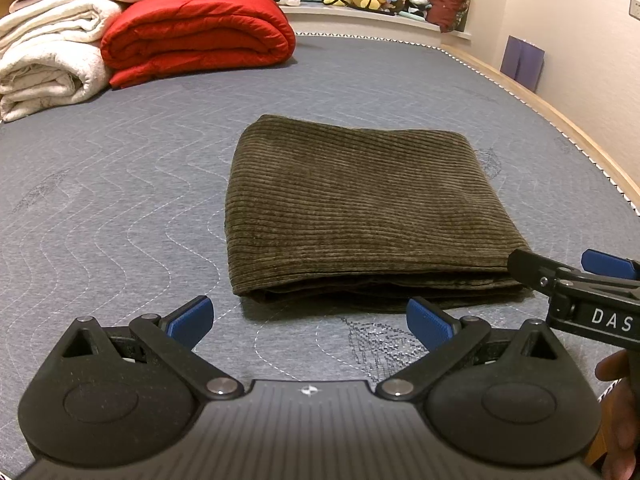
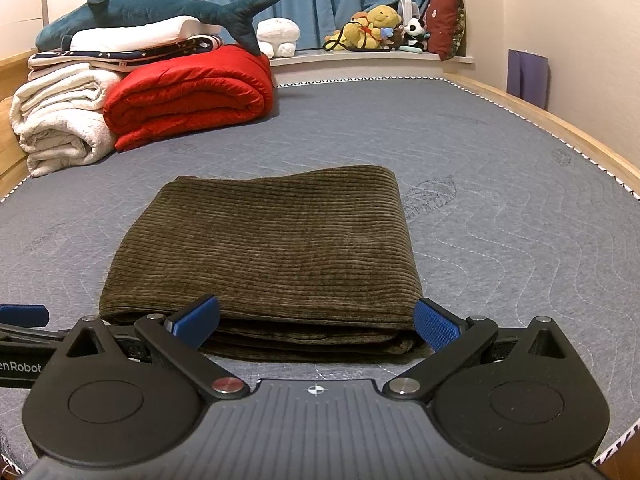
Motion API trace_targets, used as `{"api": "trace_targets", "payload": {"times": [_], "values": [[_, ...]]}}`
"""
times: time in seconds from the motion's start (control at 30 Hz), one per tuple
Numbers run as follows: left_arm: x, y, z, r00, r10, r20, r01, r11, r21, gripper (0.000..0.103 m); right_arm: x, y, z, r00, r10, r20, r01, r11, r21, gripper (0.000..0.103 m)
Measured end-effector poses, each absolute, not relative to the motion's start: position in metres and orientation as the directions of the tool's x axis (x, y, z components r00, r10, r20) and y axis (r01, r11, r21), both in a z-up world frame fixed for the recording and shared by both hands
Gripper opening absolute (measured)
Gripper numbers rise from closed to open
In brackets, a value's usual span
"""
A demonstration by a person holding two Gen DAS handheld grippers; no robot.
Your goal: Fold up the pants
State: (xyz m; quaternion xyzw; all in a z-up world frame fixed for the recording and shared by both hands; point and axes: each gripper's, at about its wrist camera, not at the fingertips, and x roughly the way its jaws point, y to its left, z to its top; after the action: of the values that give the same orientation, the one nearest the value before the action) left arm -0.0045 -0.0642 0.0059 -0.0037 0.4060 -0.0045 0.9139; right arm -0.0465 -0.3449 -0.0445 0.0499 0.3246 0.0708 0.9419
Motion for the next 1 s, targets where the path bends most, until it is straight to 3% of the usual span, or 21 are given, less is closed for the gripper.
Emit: {"api": "trace_targets", "payload": {"times": [1.0], "values": [[-0.003,-0.058,0.006,0.678,-0.035,-0.734,0.034,0.999,-0.016,0.103,-0.047,-0.354,-0.042,0.782,0.192,-0.593,-0.125,0.98,0.153,0.102]]}}
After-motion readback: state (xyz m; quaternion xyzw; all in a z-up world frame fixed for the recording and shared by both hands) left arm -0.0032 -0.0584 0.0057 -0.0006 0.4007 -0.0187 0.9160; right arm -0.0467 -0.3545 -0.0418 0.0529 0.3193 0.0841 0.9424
